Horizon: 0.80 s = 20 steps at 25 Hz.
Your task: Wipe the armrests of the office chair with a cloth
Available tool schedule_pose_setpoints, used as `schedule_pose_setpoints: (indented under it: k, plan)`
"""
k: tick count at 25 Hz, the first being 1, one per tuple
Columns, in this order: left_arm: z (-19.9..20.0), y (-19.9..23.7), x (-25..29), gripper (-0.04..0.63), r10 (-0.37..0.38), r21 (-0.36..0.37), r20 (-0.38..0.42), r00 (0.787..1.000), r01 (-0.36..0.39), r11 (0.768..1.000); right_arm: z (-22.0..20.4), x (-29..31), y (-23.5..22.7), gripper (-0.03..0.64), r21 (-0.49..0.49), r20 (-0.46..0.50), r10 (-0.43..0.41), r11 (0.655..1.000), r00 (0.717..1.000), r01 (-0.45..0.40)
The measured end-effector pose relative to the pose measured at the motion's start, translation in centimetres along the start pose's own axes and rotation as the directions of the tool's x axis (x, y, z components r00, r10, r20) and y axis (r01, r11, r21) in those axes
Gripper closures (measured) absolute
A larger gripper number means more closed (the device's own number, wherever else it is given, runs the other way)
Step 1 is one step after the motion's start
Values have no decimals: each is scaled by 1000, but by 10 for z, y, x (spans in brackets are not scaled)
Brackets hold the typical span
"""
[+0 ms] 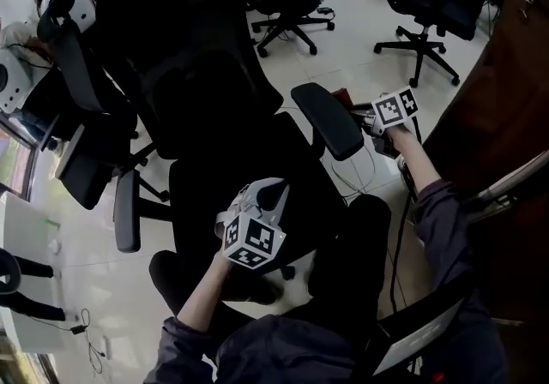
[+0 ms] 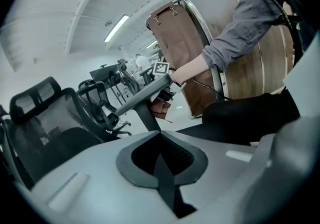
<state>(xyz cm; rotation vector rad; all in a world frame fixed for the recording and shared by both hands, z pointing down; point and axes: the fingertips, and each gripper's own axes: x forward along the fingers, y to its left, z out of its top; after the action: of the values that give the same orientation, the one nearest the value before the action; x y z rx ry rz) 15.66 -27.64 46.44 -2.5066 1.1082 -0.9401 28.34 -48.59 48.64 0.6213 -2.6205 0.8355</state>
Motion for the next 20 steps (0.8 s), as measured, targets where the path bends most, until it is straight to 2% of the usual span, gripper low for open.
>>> schedule_pose_setpoints:
  k: [4,8,15,20]
  plan:
    - [-1,-5,8,578,-9,8,-19,1000,9,1000,-18,12,2,565,-23,-18,56,998,998,-57]
    - [1,-9,15,578,-8,-3,-24,1000,8,1000,-37,22,-2,565,-56,-62,69,996,996,-72]
    - [3,-12,20,578,-16,-4,-23,1000,15,1000,-57,37,-21,566,-36,-111,33,999,993,-37]
    - [1,-11,18,578,-14,-10,-34,999,14,1000,-83,53,-27,565,-70,-186,-5,998,983,-8]
